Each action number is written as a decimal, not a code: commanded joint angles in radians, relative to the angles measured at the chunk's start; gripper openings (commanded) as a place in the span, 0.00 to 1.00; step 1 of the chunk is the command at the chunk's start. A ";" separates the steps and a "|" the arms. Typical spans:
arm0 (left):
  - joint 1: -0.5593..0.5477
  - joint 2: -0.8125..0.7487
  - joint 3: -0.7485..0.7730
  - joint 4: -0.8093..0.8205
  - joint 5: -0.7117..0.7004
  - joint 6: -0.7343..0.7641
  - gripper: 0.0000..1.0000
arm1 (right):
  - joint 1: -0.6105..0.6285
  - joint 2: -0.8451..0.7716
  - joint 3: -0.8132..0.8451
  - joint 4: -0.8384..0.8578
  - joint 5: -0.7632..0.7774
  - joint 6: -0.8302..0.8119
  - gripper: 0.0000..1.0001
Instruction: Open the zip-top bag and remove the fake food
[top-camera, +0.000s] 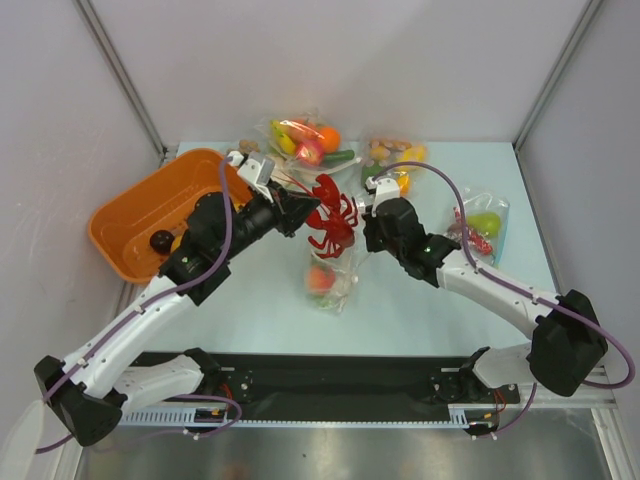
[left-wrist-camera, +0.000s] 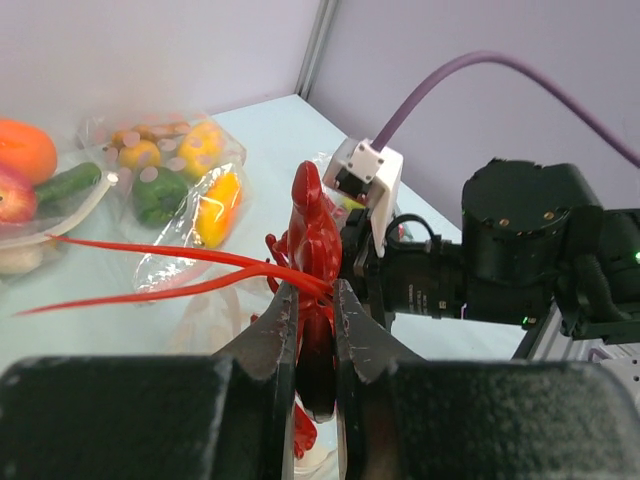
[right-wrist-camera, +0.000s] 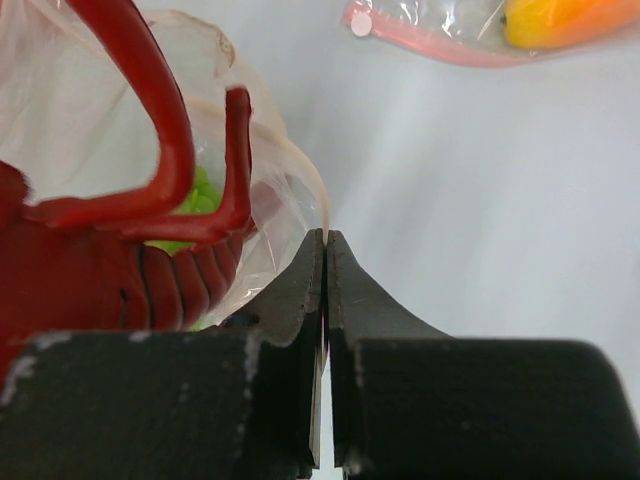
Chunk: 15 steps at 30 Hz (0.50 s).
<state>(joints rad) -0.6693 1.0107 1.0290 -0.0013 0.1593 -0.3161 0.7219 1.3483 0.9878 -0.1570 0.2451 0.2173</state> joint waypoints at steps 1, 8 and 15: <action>0.016 -0.011 0.049 0.142 0.032 -0.038 0.00 | 0.011 -0.031 -0.017 0.022 -0.003 0.022 0.00; 0.036 0.008 0.034 0.204 0.036 -0.072 0.00 | 0.045 -0.070 -0.024 0.017 0.003 0.036 0.00; 0.039 0.045 0.025 0.241 0.048 -0.083 0.00 | 0.071 -0.132 -0.026 0.005 0.022 0.047 0.00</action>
<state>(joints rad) -0.6376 1.0519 1.0290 0.1204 0.1726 -0.3660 0.7803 1.2564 0.9585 -0.1665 0.2497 0.2440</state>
